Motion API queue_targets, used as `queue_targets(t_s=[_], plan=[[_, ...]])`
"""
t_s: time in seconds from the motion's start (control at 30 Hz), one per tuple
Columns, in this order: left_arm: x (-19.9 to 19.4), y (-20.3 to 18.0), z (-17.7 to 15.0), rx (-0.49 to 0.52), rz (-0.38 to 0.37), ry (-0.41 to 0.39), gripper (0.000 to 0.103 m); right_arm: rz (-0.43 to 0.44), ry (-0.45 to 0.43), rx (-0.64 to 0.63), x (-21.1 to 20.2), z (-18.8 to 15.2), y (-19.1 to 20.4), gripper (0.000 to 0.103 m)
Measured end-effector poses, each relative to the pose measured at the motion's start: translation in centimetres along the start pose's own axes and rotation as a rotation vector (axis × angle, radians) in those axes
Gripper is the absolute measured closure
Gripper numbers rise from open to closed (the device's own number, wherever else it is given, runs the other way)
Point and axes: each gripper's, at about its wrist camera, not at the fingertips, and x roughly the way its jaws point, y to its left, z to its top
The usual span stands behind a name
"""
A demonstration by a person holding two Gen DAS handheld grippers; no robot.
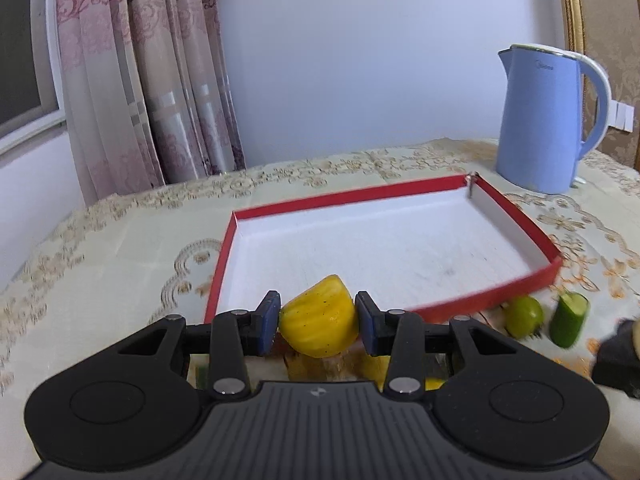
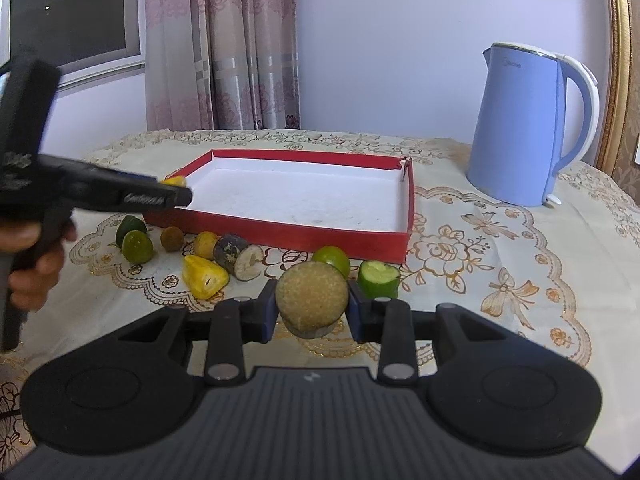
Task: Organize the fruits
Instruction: 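Carry the yellow mango piece into the tray and open the left gripper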
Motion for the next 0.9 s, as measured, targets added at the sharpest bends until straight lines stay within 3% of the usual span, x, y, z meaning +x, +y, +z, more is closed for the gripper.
queue_targets(t_s=[0.5, 0.9], plan=[[8.6, -0.1, 4.2, 0.019, 0.076, 0.066, 0.063, 0.007, 0.020, 0.032, 1.3, -0.5, -1.3, 0.070], [13.9, -0.2, 5.3, 0.013, 0.109, 0.147, 0.063, 0.005, 0.033, 0.047, 2.3, -0.8, -2.1, 0.070]])
